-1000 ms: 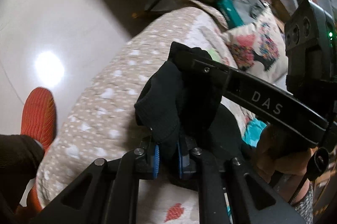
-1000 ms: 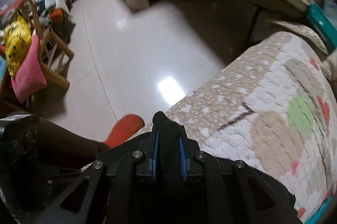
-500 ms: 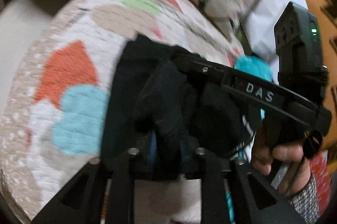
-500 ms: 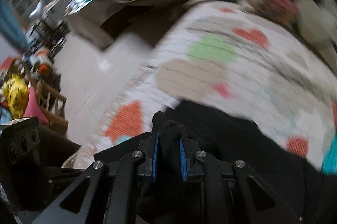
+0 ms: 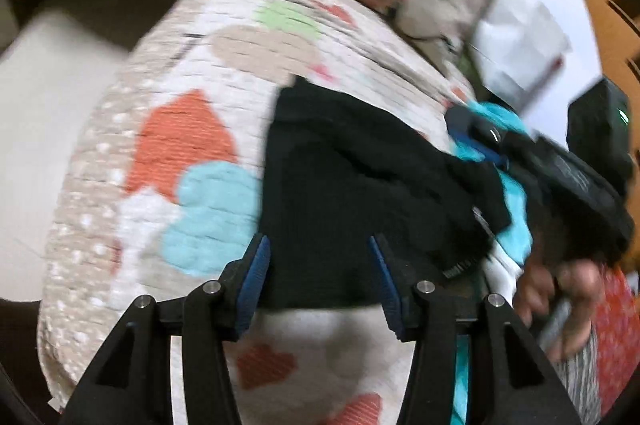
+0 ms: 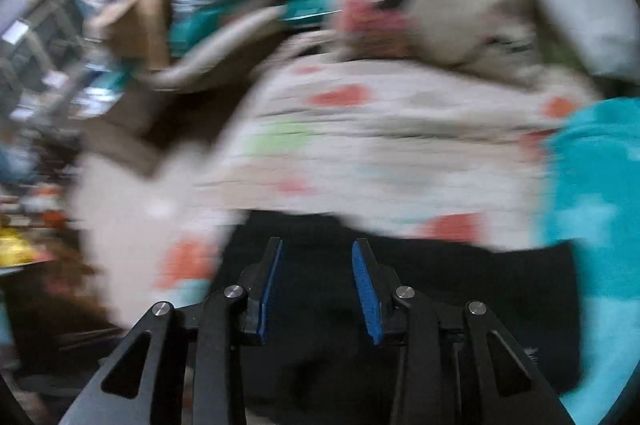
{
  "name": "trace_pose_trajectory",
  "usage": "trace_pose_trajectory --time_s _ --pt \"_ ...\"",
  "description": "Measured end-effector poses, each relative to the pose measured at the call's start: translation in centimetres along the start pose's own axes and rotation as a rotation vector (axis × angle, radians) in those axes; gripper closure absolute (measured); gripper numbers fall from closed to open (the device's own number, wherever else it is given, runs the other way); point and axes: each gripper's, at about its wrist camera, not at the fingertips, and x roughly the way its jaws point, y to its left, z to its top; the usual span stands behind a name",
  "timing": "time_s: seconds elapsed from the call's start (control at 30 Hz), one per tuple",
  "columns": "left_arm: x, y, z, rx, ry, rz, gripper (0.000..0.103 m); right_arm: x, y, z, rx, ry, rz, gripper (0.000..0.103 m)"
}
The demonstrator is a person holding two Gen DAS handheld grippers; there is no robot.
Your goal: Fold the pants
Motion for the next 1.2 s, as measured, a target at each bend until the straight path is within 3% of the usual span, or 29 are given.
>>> trace_pose_trajectory --time_s 0.07,0.1,0.13,0.2,0.27,0.4,0.5,0.53,0.6,0.63,0.67,0.7,0.73,0.77,0.83,1.07,1.2 --pt "0.4 0.6 0.3 -0.008 -0.013 0.025 0.053 2.1 0.8 -0.8 0.018 0.067 0.055 0.064" --pt "0.8 0.7 0.4 -0.005 -0.012 0.034 0.053 3.2 0.6 -1.3 0.024 0.107 0.038 0.064" --pt "1.3 0.7 0.4 -0.004 -0.005 0.037 0.053 4.1 0.4 -1.7 0.029 0.147 0.001 0.064" --pt "2.2 0.5 0.4 -0.006 0.01 0.03 0.053 5.4 -0.8 -2.7 0.025 0.216 -0.189 0.064" --pt "3.0 0.4 0.0 -0.008 0.029 0.011 0.053 5.1 -1.0 -2.7 -0.004 0.207 -0.26 0.065" --pt "4.2 0.2 -0.7 -0.011 0.044 -0.003 0.05 4.3 1.3 -0.7 -0.063 0.151 -0.221 0.061" --pt "4.3 -0.3 -1.0 0.008 0.029 -0.013 0.047 6.2 3.9 1.5 -0.142 0.146 -0.178 0.044" --pt "4.4 -0.4 -1.2 0.021 0.025 -0.011 0.047 7.6 4.7 2.3 -0.165 0.156 -0.17 0.042" --pt "4.5 -0.3 -1.4 0.045 0.02 0.014 0.067 10.8 6.0 3.0 -0.2 0.209 -0.179 0.042" --pt "4.7 -0.3 -1.5 0.06 0.021 0.036 0.085 12.7 6.4 3.3 -0.217 0.252 -0.183 0.042" --pt "4.8 -0.1 -1.5 0.067 0.023 0.037 0.087 14.2 6.9 3.2 -0.234 0.288 -0.199 0.042" --pt "4.8 0.1 -1.4 0.062 0.024 0.025 0.088 15.7 7.2 3.0 -0.261 0.328 -0.235 0.045" --pt "4.8 0.2 -1.3 0.055 0.028 0.017 0.09 16.9 7.6 2.5 -0.292 0.368 -0.278 0.071" --pt "4.7 0.3 -1.2 0.048 0.032 0.01 0.091 17.4 8.1 2.3 -0.322 0.376 -0.318 0.072" --pt "4.6 0.7 -1.0 0.03 0.04 -0.005 0.091 17.2 8.7 2.6 -0.336 0.361 -0.316 0.086" --pt "2.8 3.5 1.2 -0.05 0.003 -0.014 0.091 17.2 8.9 5.0 -0.241 0.331 -0.262 0.092" --pt "1.5 6.1 2.4 -0.131 -0.033 0.016 0.091 19.3 11.7 6.3 -0.239 0.322 -0.229 0.092"
